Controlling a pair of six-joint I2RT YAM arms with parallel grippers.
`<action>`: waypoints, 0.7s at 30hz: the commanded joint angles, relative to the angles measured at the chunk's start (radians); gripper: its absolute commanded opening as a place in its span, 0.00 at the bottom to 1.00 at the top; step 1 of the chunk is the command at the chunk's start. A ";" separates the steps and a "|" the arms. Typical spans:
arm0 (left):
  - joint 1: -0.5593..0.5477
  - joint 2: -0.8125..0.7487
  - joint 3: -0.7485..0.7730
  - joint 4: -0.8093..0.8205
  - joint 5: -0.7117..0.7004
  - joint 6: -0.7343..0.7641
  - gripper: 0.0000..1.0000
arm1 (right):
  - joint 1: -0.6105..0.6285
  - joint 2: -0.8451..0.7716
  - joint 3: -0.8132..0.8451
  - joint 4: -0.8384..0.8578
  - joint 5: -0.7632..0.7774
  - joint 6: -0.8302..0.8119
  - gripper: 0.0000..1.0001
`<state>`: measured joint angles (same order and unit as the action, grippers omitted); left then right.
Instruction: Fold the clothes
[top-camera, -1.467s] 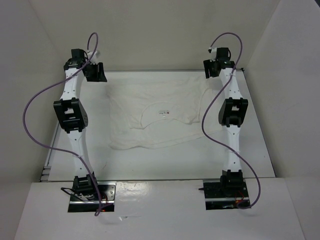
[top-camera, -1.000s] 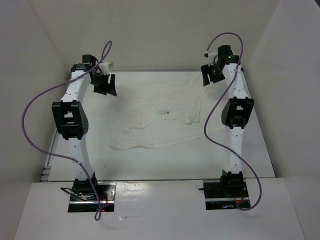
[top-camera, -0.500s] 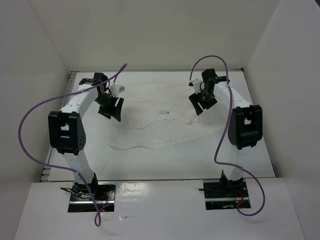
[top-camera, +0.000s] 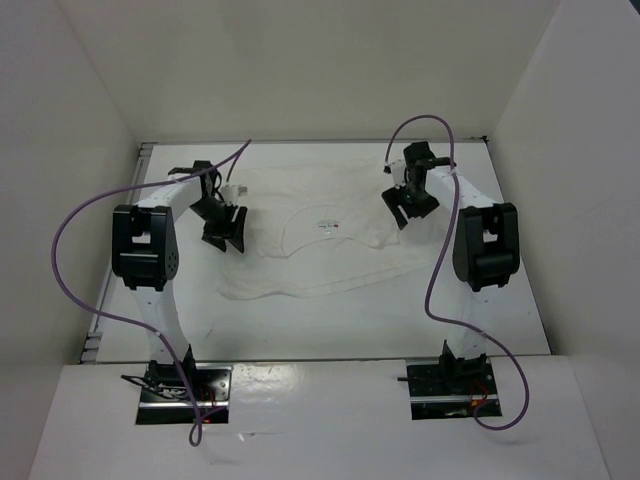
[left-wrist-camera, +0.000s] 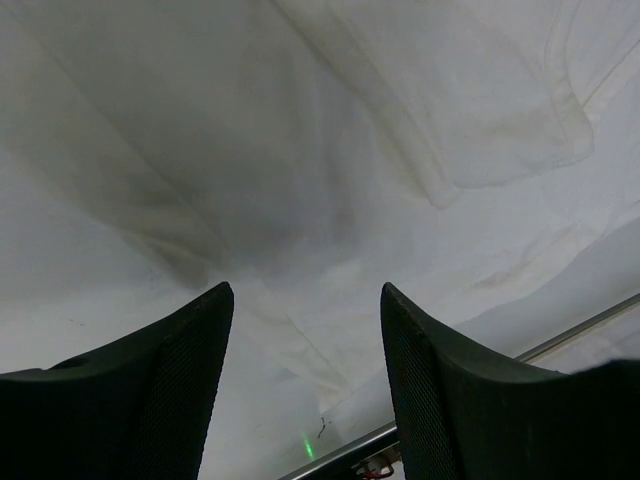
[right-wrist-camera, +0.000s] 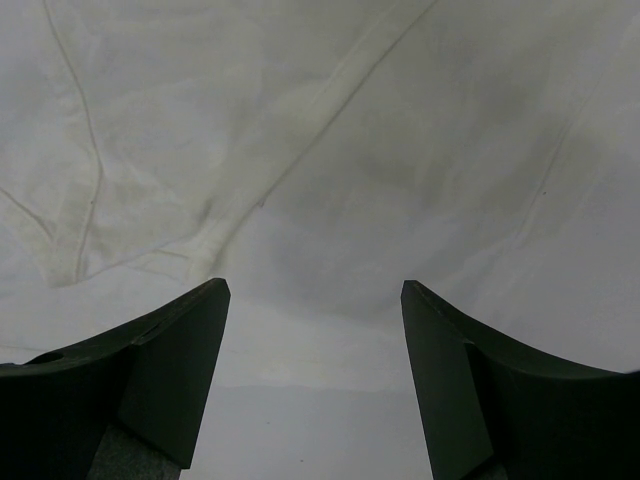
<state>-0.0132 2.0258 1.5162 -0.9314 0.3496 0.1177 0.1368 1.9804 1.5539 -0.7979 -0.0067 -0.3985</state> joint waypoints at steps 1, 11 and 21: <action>-0.011 0.002 -0.008 0.025 0.042 -0.036 0.68 | -0.014 0.003 0.000 0.061 0.027 0.016 0.78; -0.030 0.027 -0.039 0.036 -0.007 -0.058 0.68 | -0.043 0.063 0.043 0.071 0.080 0.044 0.79; 0.008 0.056 -0.028 -0.004 -0.178 -0.085 0.68 | -0.063 0.074 -0.003 0.071 0.070 0.053 0.79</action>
<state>-0.0353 2.0457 1.4796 -0.9005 0.2722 0.0433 0.0757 2.0396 1.5497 -0.7574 0.0555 -0.3569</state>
